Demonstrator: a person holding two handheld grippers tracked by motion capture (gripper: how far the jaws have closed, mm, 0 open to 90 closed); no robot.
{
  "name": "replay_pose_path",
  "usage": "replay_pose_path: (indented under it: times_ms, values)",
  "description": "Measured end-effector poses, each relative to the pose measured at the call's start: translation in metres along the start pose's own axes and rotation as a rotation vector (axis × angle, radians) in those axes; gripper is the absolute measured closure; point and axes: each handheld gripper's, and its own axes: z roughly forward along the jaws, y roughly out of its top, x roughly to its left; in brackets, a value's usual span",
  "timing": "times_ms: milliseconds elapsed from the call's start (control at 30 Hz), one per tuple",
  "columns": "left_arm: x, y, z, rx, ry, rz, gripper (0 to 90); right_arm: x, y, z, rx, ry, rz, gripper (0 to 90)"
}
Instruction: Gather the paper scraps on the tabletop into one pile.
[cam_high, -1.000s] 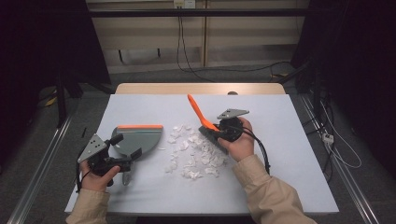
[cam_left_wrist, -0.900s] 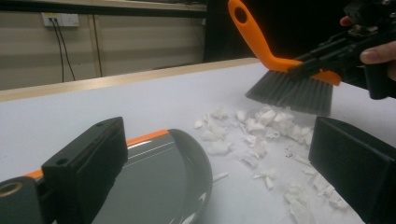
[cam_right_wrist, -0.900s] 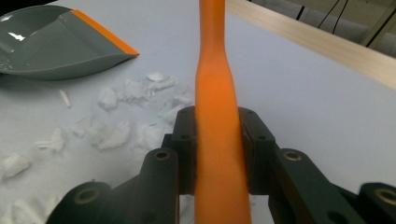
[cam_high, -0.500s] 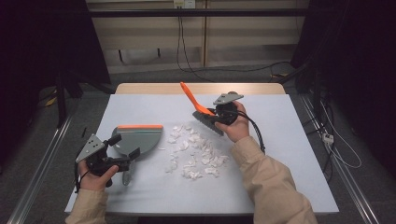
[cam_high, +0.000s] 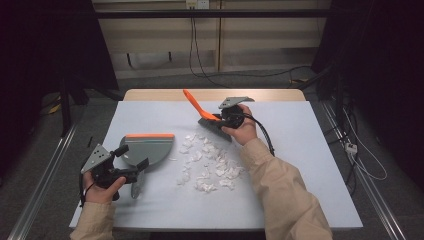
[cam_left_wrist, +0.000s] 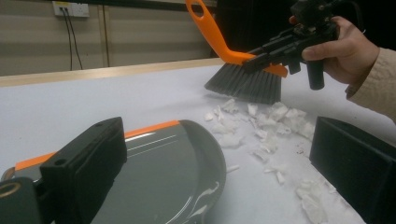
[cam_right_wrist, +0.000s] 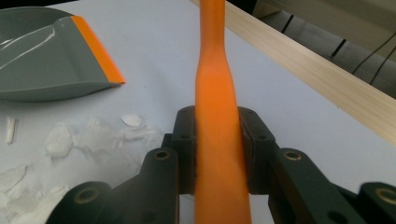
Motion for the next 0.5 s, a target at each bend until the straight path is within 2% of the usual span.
replay_pose_path:
  times_ms: [67, 133, 233, 333, 500]
  values:
    - [0.0, 0.0, 0.0, 0.005, 0.0, 0.002, 3.7, 0.0, 0.002, 0.003, -0.009, 0.01, -0.013, 71.9]
    - [0.001, -0.001, 0.001, 0.006, 0.004, -0.003, 3.7, 0.001, 0.004, 0.007, -0.006, 0.014, -0.052, 71.9]
    - [0.001, 0.0, 0.0, 0.001, 0.008, -0.004, 3.7, 0.005, 0.006, 0.013, 0.005, 0.033, -0.085, 71.8]
    - [0.001, 0.0, 0.0, -0.001, 0.009, -0.001, 3.8, 0.011, 0.008, 0.017, 0.021, 0.069, -0.112, 71.8]
    - [0.001, -0.001, -0.001, 0.004, 0.012, -0.002, 3.8, 0.02, 0.007, 0.012, 0.059, 0.126, -0.174, 71.7]
